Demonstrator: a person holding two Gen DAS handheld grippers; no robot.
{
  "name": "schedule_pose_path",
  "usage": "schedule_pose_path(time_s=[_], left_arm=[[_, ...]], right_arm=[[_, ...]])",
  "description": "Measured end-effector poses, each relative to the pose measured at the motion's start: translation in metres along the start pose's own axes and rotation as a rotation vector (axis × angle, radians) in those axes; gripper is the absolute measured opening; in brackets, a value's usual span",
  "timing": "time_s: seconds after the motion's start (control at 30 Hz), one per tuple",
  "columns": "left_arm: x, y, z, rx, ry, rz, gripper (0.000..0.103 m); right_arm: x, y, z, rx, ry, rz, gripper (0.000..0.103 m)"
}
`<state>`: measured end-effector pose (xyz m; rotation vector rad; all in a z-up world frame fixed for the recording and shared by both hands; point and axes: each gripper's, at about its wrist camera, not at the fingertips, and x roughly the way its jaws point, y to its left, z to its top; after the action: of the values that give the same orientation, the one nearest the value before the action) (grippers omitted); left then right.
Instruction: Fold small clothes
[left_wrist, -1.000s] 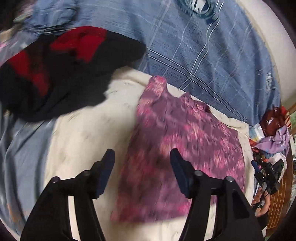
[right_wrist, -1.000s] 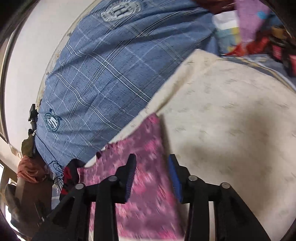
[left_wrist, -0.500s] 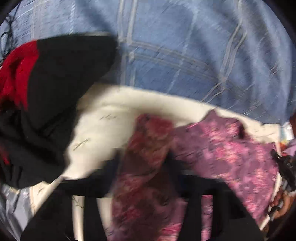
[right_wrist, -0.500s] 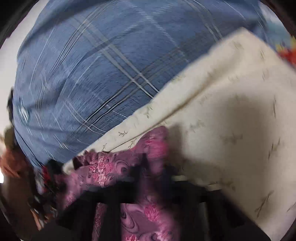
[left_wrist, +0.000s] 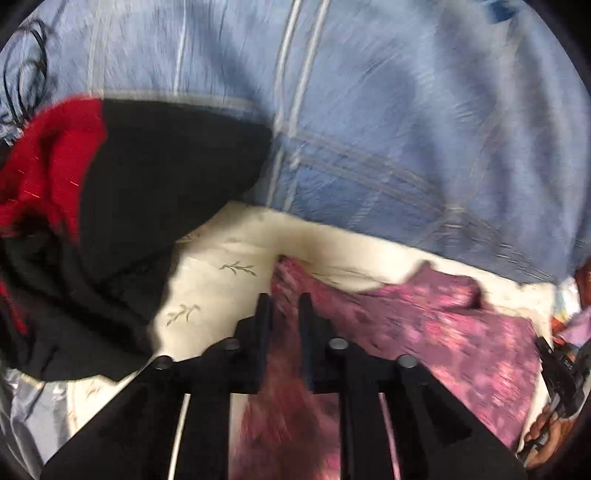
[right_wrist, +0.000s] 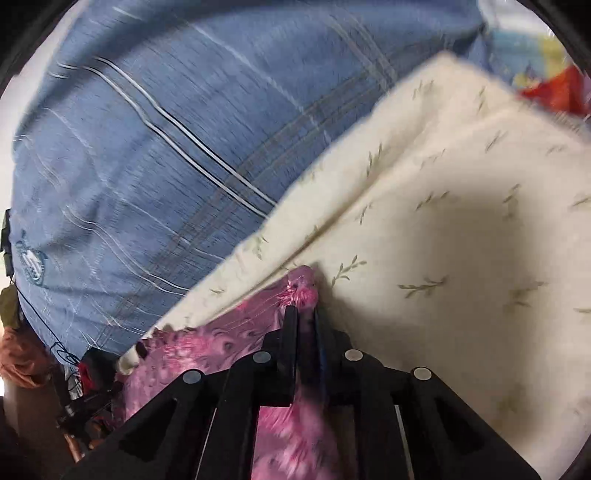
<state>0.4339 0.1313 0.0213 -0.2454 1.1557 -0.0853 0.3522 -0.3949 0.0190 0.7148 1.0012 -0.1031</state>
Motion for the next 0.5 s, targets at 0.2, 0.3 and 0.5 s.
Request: schedule_pose_path(time_s=[0.2, 0.3, 0.5], left_arm=[[-0.033, -0.030, -0.069, 0.151, -0.038, -0.069, 0.067], [0.000, -0.035, -0.101, 0.140, 0.064, 0.010, 0.067], [-0.042, -0.049, -0.131, 0.154, 0.013, -0.018, 0.067]], right_arm=[[-0.060, 0.039, -0.058, -0.243, -0.057, 0.134, 0.031], [-0.032, 0.023, -0.080, -0.239, 0.046, 0.018, 0.028], [-0.078, 0.021, -0.109, -0.220, -0.037, 0.074, 0.032]])
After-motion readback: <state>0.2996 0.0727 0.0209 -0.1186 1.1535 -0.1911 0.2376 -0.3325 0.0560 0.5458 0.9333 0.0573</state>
